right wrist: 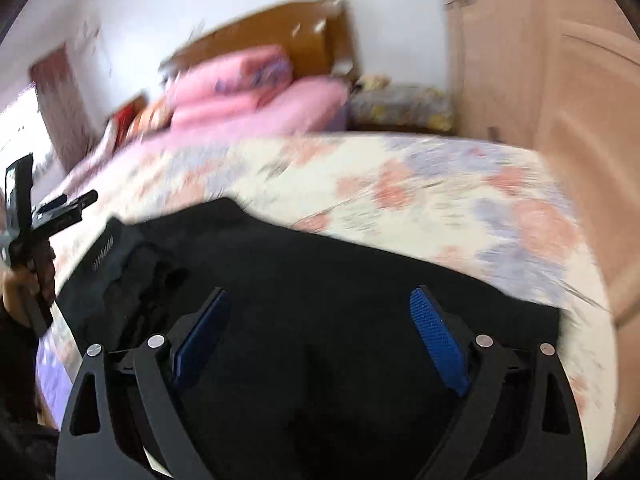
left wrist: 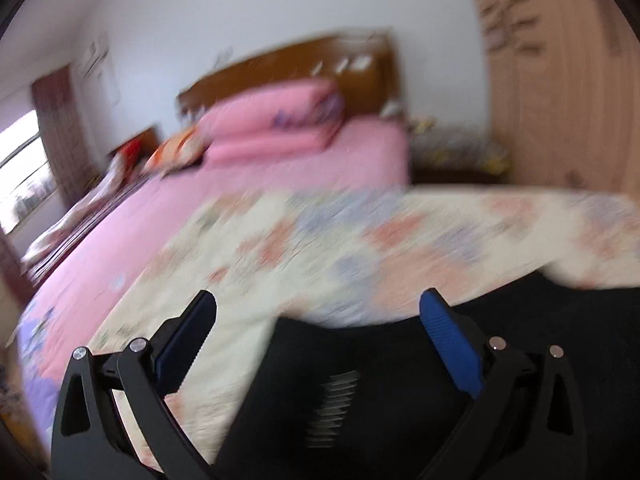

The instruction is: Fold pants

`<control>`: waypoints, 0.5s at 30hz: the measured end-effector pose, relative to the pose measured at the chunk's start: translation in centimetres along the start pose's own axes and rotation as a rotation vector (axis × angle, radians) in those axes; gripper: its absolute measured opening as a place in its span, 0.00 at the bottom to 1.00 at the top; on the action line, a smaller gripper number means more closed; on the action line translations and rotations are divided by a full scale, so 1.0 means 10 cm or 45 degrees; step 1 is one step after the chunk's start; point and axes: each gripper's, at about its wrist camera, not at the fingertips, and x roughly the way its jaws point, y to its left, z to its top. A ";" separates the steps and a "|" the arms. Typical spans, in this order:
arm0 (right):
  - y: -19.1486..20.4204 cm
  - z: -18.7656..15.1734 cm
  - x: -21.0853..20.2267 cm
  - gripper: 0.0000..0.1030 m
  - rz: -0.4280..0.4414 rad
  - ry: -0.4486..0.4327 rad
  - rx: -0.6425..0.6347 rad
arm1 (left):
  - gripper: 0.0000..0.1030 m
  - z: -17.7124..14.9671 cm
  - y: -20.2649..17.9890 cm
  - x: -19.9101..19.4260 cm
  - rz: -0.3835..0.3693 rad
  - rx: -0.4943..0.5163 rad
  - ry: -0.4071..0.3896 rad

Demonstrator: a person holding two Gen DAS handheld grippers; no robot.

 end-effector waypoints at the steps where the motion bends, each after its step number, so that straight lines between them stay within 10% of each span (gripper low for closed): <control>1: -0.15 -0.08 -0.15 0.86 -0.003 -0.023 0.066 | 0.98 0.04 -0.22 -0.09 -0.115 0.030 -0.006; 6: -0.88 -0.67 -0.73 0.86 -0.015 -0.085 0.478 | 0.98 -0.07 -1.36 -0.32 -0.585 0.279 0.034; 15: -1.19 -1.48 -0.87 0.86 0.093 -0.022 0.874 | 0.98 -0.68 -2.21 -0.05 -0.639 0.581 0.253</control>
